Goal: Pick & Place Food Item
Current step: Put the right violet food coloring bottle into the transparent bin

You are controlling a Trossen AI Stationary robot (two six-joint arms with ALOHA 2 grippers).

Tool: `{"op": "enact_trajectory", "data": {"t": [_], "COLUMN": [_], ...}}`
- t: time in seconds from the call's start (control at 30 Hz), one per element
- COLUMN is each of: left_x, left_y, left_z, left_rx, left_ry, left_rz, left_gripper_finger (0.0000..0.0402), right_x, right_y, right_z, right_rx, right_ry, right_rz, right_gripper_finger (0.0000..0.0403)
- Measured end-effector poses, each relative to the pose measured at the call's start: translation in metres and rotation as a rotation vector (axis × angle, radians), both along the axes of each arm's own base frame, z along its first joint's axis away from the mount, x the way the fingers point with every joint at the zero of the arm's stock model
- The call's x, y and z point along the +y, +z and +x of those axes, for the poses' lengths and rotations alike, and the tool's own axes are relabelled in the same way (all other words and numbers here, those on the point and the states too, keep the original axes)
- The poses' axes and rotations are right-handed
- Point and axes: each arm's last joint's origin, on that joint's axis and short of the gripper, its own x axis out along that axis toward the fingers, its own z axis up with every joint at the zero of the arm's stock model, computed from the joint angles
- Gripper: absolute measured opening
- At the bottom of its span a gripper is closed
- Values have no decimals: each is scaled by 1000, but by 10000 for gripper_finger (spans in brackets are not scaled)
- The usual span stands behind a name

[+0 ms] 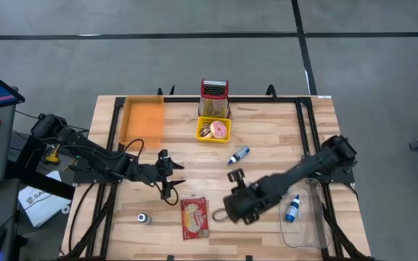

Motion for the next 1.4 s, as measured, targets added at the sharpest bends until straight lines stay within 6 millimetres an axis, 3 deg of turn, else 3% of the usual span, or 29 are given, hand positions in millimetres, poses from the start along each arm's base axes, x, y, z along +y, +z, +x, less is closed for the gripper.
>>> {"op": "enact_trajectory", "data": {"t": [0.2,0.53,0.7,0.93,1.4], "left_x": [0,0,0,-1,-1], "left_y": [0,2,2,2,2], "left_z": [0,1,1,1,1], "left_rx": [-3,-21,-26,-24,-23], "left_ry": [3,5,5,-4,-4], "left_rz": [-6,-17,-19,-21,-20], "left_gripper_finger": [239,239,239,239,239], "right_x": [43,68,77,83,82], "right_y": [28,38,36,19,-4], "right_z": [-32,-94,-104,-117,-127], "right_rx": [-56,-2,-13,22,48], "right_ry": [-47,-265,-309,-363,-408], "right_rz": [6,-100,-60,-68,-124], "right_gripper_finger": [1,0,0,0,12]}}
